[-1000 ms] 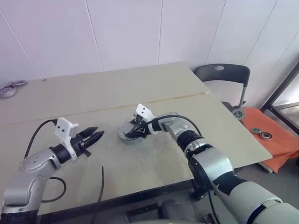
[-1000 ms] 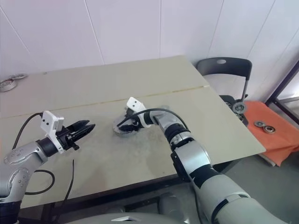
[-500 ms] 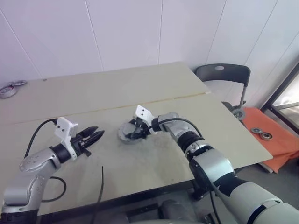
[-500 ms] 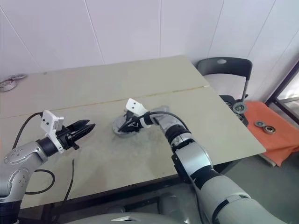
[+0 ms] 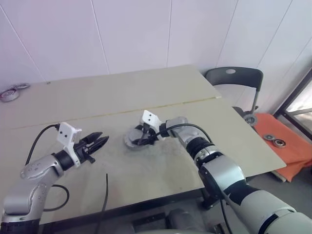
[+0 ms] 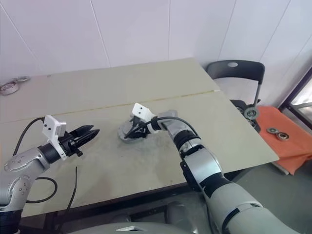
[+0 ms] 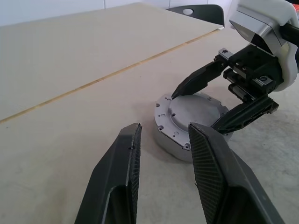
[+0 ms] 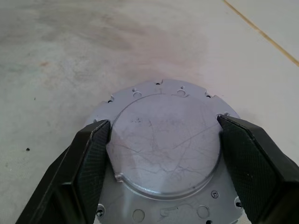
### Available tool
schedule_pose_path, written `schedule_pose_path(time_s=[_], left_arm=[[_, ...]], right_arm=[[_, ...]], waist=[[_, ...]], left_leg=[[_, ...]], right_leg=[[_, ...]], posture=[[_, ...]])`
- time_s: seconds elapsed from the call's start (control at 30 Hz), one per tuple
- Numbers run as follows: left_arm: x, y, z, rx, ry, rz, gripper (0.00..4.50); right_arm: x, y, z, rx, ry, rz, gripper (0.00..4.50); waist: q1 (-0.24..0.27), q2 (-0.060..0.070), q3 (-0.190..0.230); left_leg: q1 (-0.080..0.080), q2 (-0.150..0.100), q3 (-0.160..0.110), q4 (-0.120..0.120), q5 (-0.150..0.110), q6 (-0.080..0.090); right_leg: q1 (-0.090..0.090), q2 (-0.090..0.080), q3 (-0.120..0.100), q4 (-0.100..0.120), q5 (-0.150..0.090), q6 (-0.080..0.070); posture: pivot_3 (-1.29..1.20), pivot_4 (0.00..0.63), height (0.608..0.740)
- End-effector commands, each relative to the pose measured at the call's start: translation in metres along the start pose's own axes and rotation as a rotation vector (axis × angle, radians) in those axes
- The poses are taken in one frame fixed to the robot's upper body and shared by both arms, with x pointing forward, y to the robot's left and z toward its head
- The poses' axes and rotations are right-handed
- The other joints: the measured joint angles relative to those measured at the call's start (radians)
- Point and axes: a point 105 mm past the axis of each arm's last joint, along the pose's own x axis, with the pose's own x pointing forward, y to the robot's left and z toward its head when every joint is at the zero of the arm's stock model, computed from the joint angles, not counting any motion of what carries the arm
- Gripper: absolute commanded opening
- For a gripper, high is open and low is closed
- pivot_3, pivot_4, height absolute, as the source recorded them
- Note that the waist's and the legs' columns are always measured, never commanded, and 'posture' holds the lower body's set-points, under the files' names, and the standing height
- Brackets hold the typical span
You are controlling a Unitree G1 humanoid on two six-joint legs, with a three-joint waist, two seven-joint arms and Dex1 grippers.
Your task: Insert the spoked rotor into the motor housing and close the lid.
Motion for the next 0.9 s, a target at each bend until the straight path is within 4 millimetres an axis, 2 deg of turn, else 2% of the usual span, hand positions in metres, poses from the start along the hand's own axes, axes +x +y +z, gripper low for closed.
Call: schedule_pose_path(time_s=[0.03,0.13,0.4,0.53,0.67,0.9], left_arm=[[-0.001,-0.004,0.014,0.045,-0.038,-0.01,1.7],[-0.001,-0.005,0.014,0.043,-0.036,-0.01,1.7],[0.0,-0.005,0.013,0.04,-0.038,-0.01,1.7],[0.002,-0.006,0.012,0.038,-0.038,-0.011,1.7],[0.002,-0.006,0.012,0.037,-0.042,-0.007,1.7],[0.001,-0.007,0.012,0.035,-0.046,0.0,1.7]], right_arm=[[-0.01,0.018,-0.065,0.071,0.246,0.094,3.27],[-0.013,0.017,-0.067,0.063,0.259,0.098,3.27],[-0.004,0.021,-0.063,0.058,0.255,0.097,3.27],[0.0,0.019,-0.075,0.061,0.34,0.031,3.27],[0.004,0.022,-0.072,0.115,0.318,0.038,3.27],[-0.004,0.018,-0.086,0.159,0.36,-0.014,3.27]], waist=[[0.003,0.001,0.0],[0.01,0.002,-0.001],[0.024,0.005,-0.005],[0.02,0.005,-0.007],[0.017,0.006,-0.008],[0.008,0.009,-0.01]], left_leg=[[0.0,0.0,0.0,0.0,0.0,0.0],[-0.001,0.0,0.0,-0.001,0.0,0.0],[0.0,0.0,0.0,-0.009,0.0,0.0],[0.001,0.0,0.0,-0.009,0.0,0.0],[0.011,0.0,0.0,-0.009,0.0,-0.001],[0.015,0.0,-0.001,-0.009,-0.003,-0.004]], right_leg=[[0.0,0.0,0.0,-0.001,0.0,0.0],[0.001,-0.001,0.0,-0.005,0.0,0.0],[0.002,-0.001,-0.001,-0.012,0.0,0.0],[0.003,-0.001,-0.001,-0.012,0.0,0.0],[0.007,0.0,0.0,-0.011,0.0,0.0],[0.009,-0.001,0.0,-0.011,0.0,0.0]], posture=[[0.0,0.0,0.74],[0.0,0.0,0.74],[0.0,0.0,0.74],[0.0,0.0,0.74],[0.0,0.0,0.74],[0.0,0.0,0.74]])
